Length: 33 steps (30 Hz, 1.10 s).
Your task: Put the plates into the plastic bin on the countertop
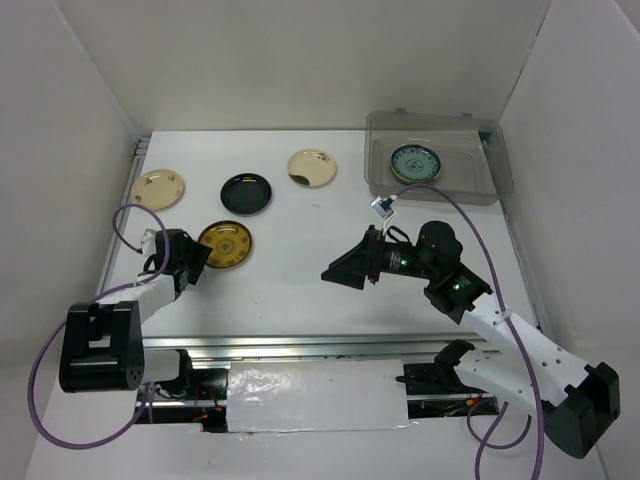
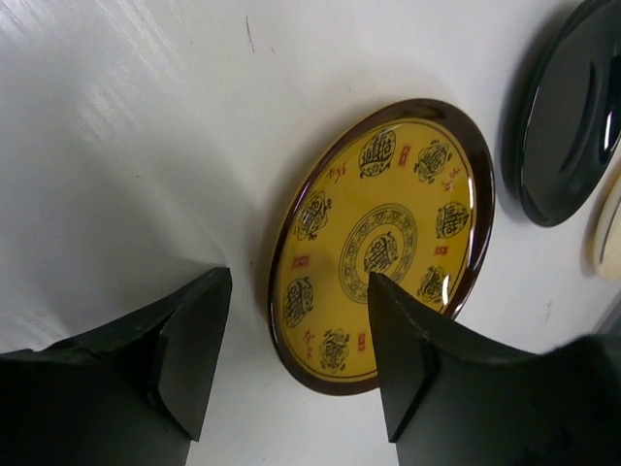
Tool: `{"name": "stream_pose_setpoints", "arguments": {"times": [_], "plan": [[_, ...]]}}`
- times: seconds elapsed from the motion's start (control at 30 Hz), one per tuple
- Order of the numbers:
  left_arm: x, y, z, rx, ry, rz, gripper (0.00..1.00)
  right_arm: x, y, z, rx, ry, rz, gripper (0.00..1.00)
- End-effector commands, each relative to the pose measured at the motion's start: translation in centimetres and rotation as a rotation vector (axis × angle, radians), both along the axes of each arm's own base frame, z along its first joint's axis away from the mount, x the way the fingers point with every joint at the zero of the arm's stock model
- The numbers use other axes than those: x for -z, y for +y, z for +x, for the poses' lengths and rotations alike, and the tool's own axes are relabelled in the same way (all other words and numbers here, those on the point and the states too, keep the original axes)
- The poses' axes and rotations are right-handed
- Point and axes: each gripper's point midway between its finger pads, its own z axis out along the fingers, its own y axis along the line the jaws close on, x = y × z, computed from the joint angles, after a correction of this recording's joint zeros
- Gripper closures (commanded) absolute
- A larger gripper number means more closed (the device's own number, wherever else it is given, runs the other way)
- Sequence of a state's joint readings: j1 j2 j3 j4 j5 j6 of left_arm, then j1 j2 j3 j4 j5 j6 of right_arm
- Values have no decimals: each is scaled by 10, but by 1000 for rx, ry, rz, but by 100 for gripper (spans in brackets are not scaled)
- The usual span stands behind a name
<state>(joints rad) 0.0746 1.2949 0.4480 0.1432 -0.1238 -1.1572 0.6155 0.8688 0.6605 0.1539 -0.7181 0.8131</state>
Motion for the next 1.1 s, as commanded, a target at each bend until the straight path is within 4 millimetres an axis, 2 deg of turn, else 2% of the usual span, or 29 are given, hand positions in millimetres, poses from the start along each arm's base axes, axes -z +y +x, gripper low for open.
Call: {"name": "stream_pose_setpoints", "arguments": {"times": [0.0,0.1,0.2,0.23,0.3,0.33,0.37,0.47,0.5,0.53,0.57,0.6,0.63,0.67,0.7,0.73,0.77,0.8,0.87,0.9,1.07], "plan": [[0,1,6,10,-9,0,30,-32,-1,3,42,-99,50,0],[6,1,5,14,1,-6,40,-29,-1,7,69,-94,37,0],[13,3,3,7,21,-11,58,-23,2,10,66,-74,29,0],[16,4,2,10,34,-7,70,-19,4,11,62,-57,22,0],[16,8,1,4,47,4,85,-16,5,14,72,-42,19,0],[15,10,-2,-4,63,12,97,-14,6,14,75,-36,15,0],[14,11,-5,-10,66,13,99,-15,6,14,79,-38,19,0],[0,16,-18,-48,63,24,100,-11,7,18,106,-37,6,0],[-20,16,-22,-52,18,34,100,-7,9,23,124,-28,-11,0],[-21,13,-37,-47,56,37,100,-3,10,28,147,-11,-42,0],[-35,7,-40,-1,25,60,100,0,14,32,162,-11,-71,0],[-63,1,-40,30,-74,74,100,18,19,49,208,2,-141,0],[-77,-7,-42,78,-110,82,100,15,21,60,230,13,-178,0],[-86,-23,-48,157,-137,65,100,23,26,68,240,31,-214,0],[-102,-30,-51,221,-192,91,100,46,32,84,251,68,-276,0],[-115,-35,-53,262,-212,96,100,42,38,95,261,52,-269,0],[-117,-37,-58,283,-203,103,100,50,42,104,266,67,-279,0],[-125,-48,-63,367,-233,99,100,70,48,116,260,120,-310,0],[-136,-60,-67,458,-278,105,100,73,60,130,240,112,-272,0],[-140,-71,-71,522,-301,78,100,85,69,137,229,131,-288,0],[-144,-93,-80,695,-310,43,100,118,93,150,199,186,-320,2]]}}
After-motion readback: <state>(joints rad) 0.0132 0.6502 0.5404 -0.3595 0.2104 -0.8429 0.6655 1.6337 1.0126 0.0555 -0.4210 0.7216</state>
